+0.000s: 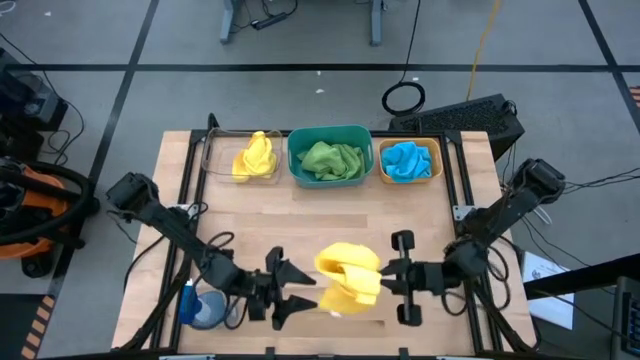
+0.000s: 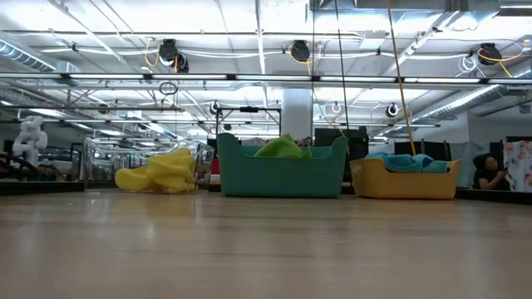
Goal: Sort microfiber towel by color & place in baskets
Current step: Put the yellow towel into the transparent bin
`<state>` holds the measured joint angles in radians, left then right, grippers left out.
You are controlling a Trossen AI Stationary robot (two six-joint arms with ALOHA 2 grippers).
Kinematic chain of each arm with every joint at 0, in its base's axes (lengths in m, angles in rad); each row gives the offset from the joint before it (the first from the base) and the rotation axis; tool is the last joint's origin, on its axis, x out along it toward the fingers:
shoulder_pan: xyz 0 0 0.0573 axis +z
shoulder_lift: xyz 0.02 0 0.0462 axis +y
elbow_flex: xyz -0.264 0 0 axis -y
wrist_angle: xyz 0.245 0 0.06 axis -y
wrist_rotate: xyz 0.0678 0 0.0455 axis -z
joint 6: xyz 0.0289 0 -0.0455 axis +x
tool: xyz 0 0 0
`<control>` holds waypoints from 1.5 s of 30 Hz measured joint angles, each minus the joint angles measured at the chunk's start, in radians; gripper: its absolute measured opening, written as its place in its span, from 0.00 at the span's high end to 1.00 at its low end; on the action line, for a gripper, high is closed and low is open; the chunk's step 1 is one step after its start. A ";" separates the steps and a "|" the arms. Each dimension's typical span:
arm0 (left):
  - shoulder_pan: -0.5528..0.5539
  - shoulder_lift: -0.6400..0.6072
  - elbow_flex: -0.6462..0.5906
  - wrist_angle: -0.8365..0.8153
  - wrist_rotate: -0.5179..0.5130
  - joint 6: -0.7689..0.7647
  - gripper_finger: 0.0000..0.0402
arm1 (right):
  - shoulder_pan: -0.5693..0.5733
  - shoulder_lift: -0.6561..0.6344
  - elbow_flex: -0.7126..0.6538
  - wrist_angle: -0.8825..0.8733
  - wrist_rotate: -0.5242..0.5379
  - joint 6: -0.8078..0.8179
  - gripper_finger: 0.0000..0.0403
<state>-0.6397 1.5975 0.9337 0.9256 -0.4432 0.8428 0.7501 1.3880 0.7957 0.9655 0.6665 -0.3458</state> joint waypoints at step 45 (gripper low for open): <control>0.154 0.167 0.108 0.066 -0.064 0.289 0.04 | -0.226 0.100 -0.124 0.257 -0.455 0.342 1.00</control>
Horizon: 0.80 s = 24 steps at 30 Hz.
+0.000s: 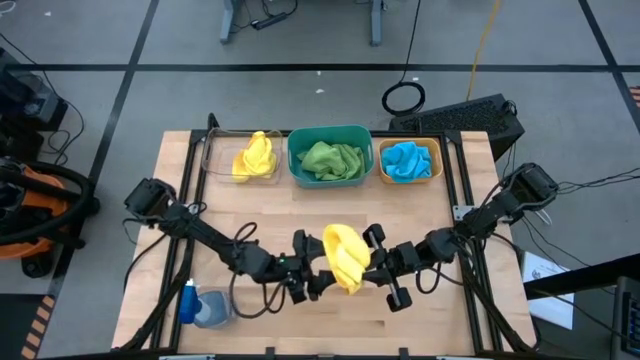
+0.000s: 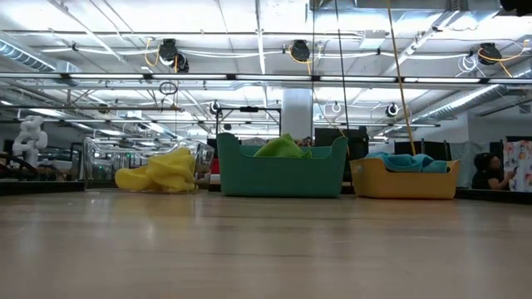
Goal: Sort microfiber towel by color & place in baskets
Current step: Put the yellow towel into the transparent bin
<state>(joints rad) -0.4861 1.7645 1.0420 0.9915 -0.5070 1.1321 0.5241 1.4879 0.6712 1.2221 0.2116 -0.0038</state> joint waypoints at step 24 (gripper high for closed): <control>-0.029 -0.005 0.006 -0.128 -0.040 -0.025 0.95 | 0.007 -0.015 0.001 -0.133 0.007 0.044 0.84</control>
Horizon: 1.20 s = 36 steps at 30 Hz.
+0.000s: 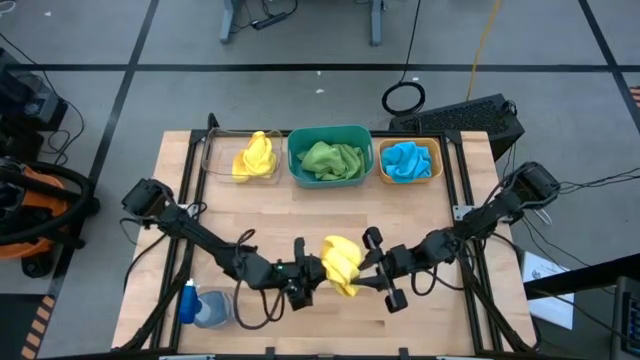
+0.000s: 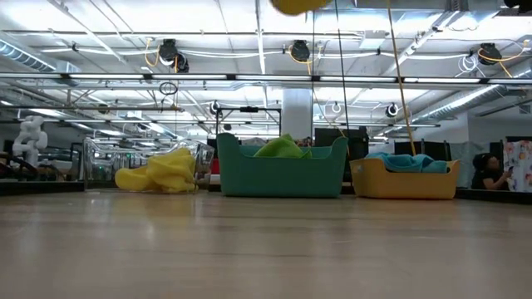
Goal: Sort microfiber towel by color & place in baskets
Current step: Put the yellow towel into the transparent bin
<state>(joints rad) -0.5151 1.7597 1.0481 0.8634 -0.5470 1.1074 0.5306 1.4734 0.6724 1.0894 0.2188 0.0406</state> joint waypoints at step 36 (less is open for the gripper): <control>1.161 -0.776 -0.024 -1.555 0.348 -0.550 0.94 | 0.100 -0.157 0.000 -0.622 0.487 0.055 0.42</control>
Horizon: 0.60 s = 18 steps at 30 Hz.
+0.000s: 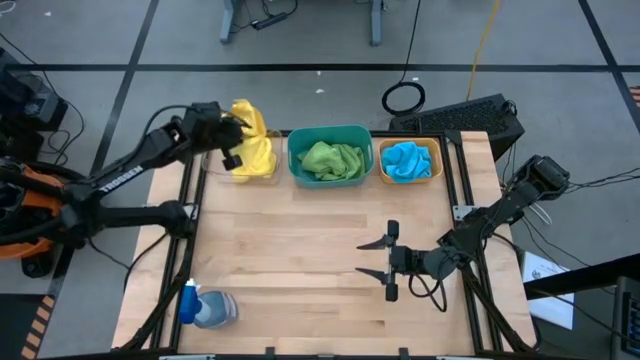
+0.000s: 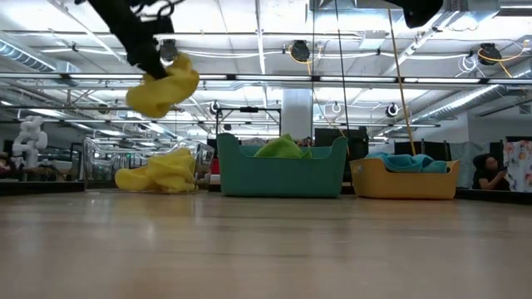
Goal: Sort microfiber towel by color & place in baskets
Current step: Put the yellow towel into the transparent bin
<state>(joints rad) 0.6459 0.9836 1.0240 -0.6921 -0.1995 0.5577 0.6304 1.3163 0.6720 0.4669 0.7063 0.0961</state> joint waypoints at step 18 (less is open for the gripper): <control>0.334 0.097 -0.168 0.058 0.172 0.080 0.93 | -0.003 0.000 0.000 -0.045 0.000 -0.026 0.48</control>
<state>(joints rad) 0.9803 1.0803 0.8564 -0.6338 -0.0278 0.6380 0.6277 1.3167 0.6720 0.4217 0.7059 0.0700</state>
